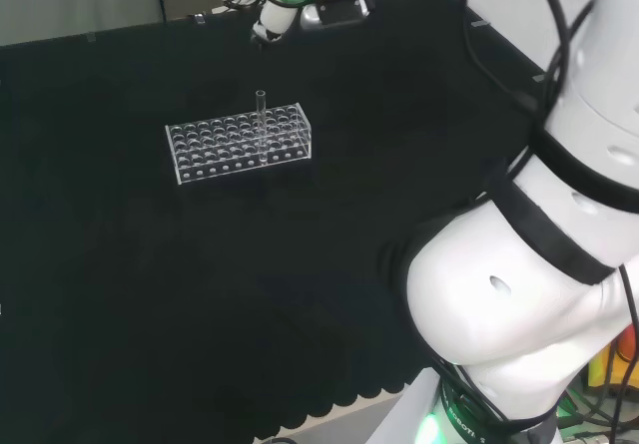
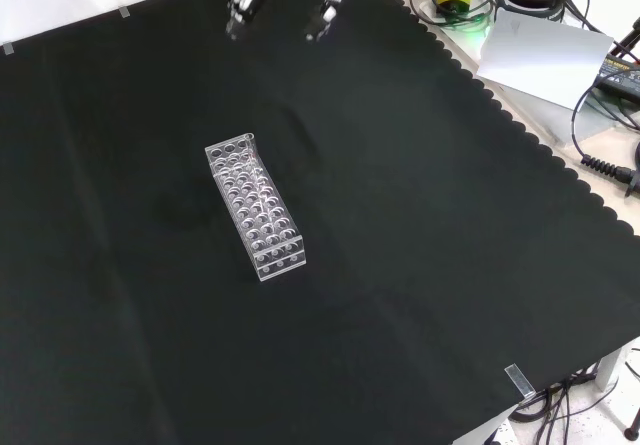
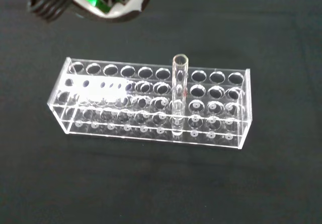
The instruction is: Pick up the test tube.
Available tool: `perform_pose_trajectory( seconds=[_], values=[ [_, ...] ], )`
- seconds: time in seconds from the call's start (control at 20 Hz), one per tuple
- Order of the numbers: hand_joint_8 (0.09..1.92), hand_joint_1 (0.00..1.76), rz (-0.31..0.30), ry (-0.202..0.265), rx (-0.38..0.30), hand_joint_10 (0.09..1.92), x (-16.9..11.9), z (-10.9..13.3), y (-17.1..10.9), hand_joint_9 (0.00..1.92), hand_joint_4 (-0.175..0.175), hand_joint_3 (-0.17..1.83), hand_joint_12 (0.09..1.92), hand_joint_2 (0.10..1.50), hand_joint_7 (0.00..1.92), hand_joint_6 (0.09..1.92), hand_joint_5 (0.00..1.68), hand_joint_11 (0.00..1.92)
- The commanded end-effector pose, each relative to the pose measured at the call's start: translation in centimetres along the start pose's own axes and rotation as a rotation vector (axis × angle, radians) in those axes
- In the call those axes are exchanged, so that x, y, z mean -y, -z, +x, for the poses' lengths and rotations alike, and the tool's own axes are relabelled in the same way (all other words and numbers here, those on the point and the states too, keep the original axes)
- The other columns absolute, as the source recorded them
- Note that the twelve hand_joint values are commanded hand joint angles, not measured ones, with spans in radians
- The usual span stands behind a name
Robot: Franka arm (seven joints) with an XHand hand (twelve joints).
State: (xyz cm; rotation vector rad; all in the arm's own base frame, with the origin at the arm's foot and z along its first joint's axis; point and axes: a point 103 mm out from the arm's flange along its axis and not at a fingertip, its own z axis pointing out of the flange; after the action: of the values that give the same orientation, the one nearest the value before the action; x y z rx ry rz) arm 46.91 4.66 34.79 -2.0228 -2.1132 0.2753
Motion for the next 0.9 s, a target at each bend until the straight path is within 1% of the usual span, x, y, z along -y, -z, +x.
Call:
perform_pose_trajectory(
  seconds=[0.05, 0.2, 0.45, 0.65, 0.9],
  values=[
    [0.84, 0.93, 0.033, 0.013, 0.027, 0.85, -4.2, 0.4, -2.8, 0.44, -0.079, 0.63, 1.53, 0.64, 0.51, 0.09, 0.51, 0.21],
    [0.83, 0.93, 0.059, 0.014, 0.018, 0.85, -4.8, 0.2, -4.8, 0.44, -0.080, 0.63, 1.53, 0.64, 0.51, 0.09, 0.51, 0.21],
    [0.83, 0.93, 0.096, 0.016, 0.034, 0.85, -6.4, 0.3, -7.3, 0.44, -0.086, 0.63, 1.53, 0.64, 0.52, 0.09, 0.52, 0.21],
    [0.84, 0.93, 0.113, 0.019, 0.061, 0.85, -8.1, 0.4, -8.4, 0.45, -0.093, 0.64, 1.53, 0.64, 0.53, 0.09, 0.52, 0.21],
    [0.84, 0.93, 0.123, 0.027, 0.108, 0.85, -10.1, 0.3, -9.1, 0.45, -0.096, 0.64, 1.53, 0.64, 0.54, 0.10, 0.52, 0.21]
  ],
)
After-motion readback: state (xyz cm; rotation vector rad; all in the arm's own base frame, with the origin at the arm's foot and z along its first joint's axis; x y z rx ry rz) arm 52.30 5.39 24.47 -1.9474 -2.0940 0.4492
